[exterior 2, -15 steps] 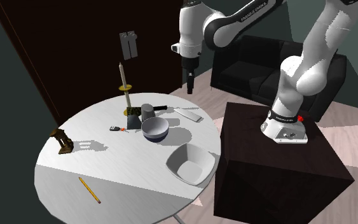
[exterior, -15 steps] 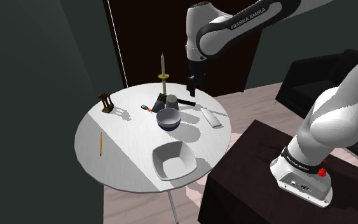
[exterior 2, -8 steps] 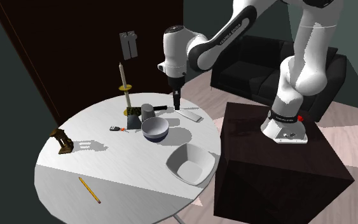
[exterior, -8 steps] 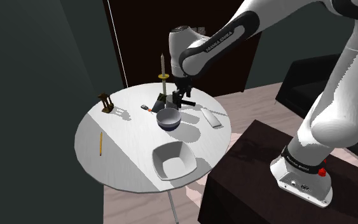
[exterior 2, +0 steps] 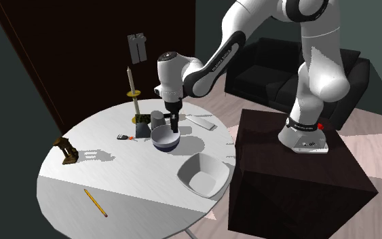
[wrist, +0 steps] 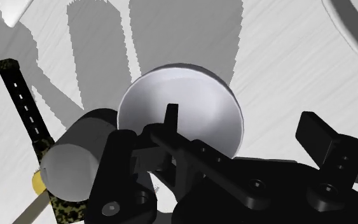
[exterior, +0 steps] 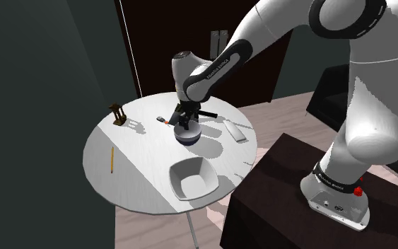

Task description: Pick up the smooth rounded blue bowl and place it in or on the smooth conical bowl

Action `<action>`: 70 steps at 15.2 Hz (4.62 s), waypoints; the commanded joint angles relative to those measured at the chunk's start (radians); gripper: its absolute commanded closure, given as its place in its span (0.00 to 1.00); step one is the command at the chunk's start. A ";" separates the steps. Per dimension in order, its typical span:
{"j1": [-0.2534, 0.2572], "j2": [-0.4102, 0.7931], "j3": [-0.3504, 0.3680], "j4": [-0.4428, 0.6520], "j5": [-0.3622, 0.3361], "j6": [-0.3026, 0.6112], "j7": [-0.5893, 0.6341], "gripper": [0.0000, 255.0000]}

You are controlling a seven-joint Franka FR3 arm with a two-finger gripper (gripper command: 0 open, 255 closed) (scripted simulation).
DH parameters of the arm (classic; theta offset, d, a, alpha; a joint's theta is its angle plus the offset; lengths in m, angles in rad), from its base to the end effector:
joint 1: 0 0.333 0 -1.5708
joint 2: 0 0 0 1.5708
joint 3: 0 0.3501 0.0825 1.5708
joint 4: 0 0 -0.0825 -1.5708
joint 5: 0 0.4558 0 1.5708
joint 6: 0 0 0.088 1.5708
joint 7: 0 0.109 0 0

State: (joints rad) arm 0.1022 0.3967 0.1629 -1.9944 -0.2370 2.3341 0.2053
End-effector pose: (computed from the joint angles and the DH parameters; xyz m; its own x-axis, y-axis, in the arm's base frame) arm 0.6435 0.1680 0.2365 0.9763 0.2136 -0.0337 0.2160 -0.9703 0.1089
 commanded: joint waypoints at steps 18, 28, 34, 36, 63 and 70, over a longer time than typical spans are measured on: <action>0.070 0.429 -0.043 0.354 -0.065 0.061 0.047 0.00; 0.070 0.429 -0.043 0.353 -0.065 0.061 0.047 1.00; 0.069 0.418 -0.041 0.349 -0.063 0.054 0.046 1.00; 0.067 0.396 -0.037 0.342 -0.060 0.040 0.042 1.00; 0.041 0.155 0.004 0.330 -0.003 -0.187 -0.012 1.00; 0.113 0.014 0.046 0.122 0.002 -0.134 0.117 1.00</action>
State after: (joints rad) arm 0.2027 0.4257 0.2018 -1.8542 -0.2364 2.1983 0.3021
